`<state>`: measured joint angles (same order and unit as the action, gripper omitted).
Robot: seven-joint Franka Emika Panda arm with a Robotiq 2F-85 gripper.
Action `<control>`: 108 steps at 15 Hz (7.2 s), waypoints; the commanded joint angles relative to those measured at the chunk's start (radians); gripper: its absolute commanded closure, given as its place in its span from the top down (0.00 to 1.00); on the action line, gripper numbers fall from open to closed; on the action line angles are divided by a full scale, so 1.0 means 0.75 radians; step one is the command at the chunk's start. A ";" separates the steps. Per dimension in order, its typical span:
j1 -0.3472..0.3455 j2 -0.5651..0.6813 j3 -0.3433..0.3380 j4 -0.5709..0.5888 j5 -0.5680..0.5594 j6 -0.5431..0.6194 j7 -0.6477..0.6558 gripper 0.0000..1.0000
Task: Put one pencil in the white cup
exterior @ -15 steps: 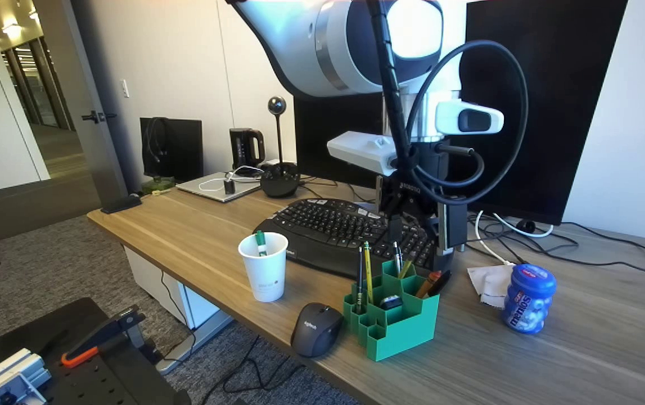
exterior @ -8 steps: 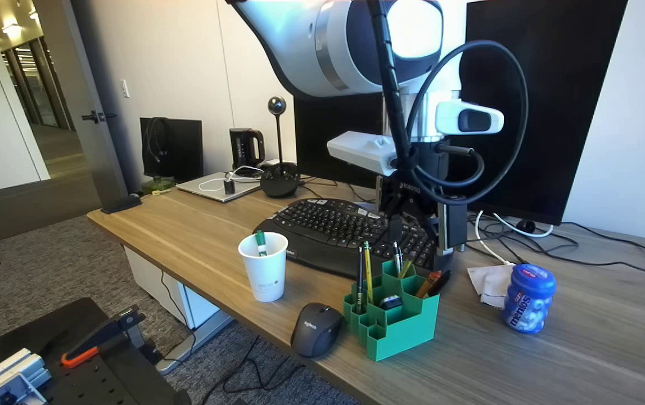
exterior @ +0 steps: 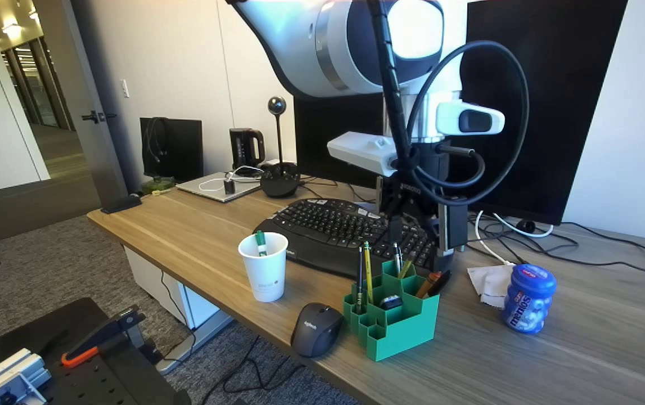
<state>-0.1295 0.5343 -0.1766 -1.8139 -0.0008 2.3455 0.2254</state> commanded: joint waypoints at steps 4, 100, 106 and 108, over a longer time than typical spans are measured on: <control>-0.013 -0.011 0.007 0.000 0.018 -0.016 -0.013 1.00; 0.074 -0.610 0.159 -0.215 0.118 -0.662 -0.514 0.02; 0.116 -0.716 0.190 -0.301 0.102 -0.700 -0.539 0.02; 0.128 -0.738 0.194 -0.323 0.097 -0.723 -0.542 0.02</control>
<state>-0.0404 0.0331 -0.0397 -2.0171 0.0943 1.8341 -0.1667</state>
